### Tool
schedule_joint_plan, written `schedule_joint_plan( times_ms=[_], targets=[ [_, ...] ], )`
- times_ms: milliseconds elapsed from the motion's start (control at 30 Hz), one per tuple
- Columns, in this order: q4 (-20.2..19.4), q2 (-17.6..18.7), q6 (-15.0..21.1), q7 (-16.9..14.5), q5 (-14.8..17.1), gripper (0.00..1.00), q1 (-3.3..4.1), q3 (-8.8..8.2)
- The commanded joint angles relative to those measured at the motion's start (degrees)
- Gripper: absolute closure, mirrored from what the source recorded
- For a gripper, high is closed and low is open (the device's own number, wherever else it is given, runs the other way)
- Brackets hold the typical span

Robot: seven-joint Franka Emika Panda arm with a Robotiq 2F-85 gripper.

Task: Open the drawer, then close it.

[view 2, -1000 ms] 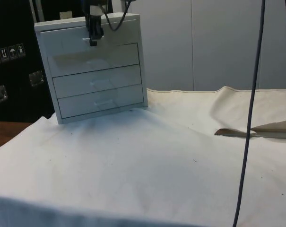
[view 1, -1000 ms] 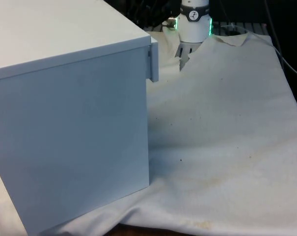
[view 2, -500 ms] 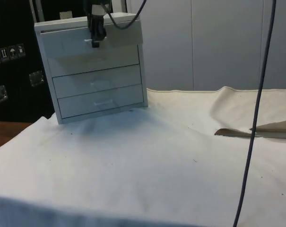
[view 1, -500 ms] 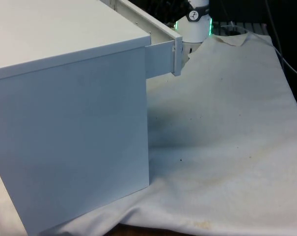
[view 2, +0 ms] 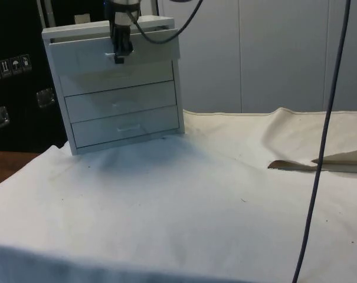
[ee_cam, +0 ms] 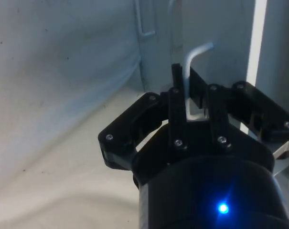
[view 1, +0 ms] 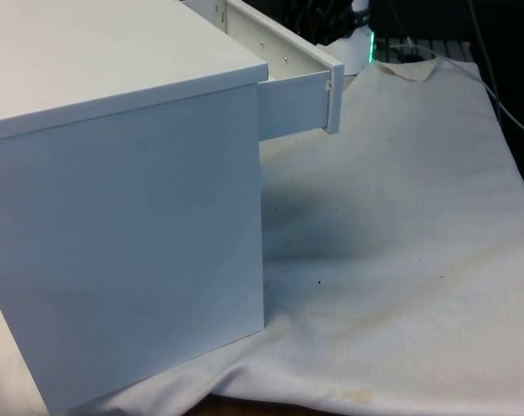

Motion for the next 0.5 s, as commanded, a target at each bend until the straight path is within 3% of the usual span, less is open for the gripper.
schedule_joint_plan(
  times_ms=[0, 33, 67, 100, 300, 333, 367, 467],
  targets=[
    [-0.8, -1.1, -0.2, 1.9, -1.7, 1.0, 0.74, 0.34],
    [-1.4, -1.8, -0.5, 2.9, -2.7, 1.0, 0.69, 0.74],
    [-0.8, -0.8, -0.2, 1.7, -1.5, 1.0, 0.0, 0.69],
    [-1.7, -2.1, -0.7, 3.4, -3.2, 1.0, 0.63, 0.97],
    [-3.5, -4.0, -1.4, 5.6, -5.3, 1.0, 0.46, 2.23],
    [-3.2, -3.4, -1.3, 4.8, -4.2, 1.0, 0.06, 2.46],
    [-4.1, -4.6, -1.6, 6.4, -6.0, 1.0, 0.4, 2.58],
    [-5.0, -5.6, -1.8, 7.6, -7.1, 1.0, 0.4, 3.15]
  ],
)
